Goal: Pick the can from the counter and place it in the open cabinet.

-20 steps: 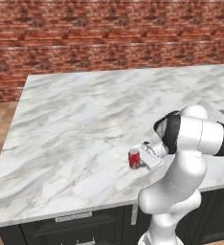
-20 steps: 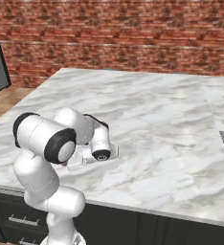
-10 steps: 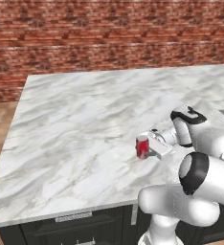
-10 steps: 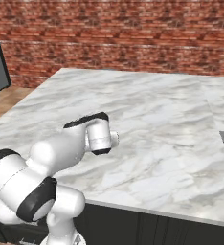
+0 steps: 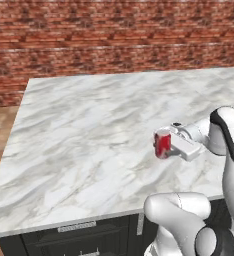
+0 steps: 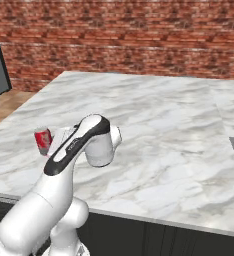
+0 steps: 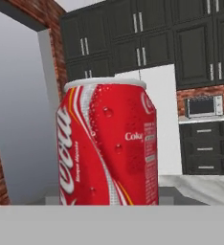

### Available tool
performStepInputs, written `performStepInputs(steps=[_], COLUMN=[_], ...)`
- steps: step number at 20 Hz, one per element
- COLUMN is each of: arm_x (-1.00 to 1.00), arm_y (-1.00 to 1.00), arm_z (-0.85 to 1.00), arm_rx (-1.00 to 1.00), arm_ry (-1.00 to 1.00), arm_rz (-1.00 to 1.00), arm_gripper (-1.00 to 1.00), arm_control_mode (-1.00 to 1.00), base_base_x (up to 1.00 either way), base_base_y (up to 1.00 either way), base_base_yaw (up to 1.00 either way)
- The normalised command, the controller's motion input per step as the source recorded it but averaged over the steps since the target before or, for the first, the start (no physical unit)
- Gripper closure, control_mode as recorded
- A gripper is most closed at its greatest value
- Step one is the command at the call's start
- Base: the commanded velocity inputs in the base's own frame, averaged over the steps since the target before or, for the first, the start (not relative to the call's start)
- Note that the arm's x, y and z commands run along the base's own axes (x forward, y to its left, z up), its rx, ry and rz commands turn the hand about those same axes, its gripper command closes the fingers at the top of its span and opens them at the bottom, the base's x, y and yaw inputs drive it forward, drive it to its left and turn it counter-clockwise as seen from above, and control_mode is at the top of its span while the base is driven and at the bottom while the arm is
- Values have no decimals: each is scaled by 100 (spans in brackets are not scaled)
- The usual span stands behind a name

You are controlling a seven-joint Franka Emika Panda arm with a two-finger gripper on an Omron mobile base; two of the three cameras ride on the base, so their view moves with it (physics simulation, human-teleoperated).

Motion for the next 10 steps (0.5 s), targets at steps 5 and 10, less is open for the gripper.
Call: performStepInputs(steps=[5, 10], arm_x=[-59, -43], arm_y=[-28, -33], arm_z=[79, 47], arm_rx=[0, 0], arm_ry=[-9, -9], arm_rz=[-7, -13], arm_gripper=[100, 100], arm_control_mode=[-100, -100], base_base_x=[0, 0], base_base_y=[0, 0], base_base_yaw=[0, 0])
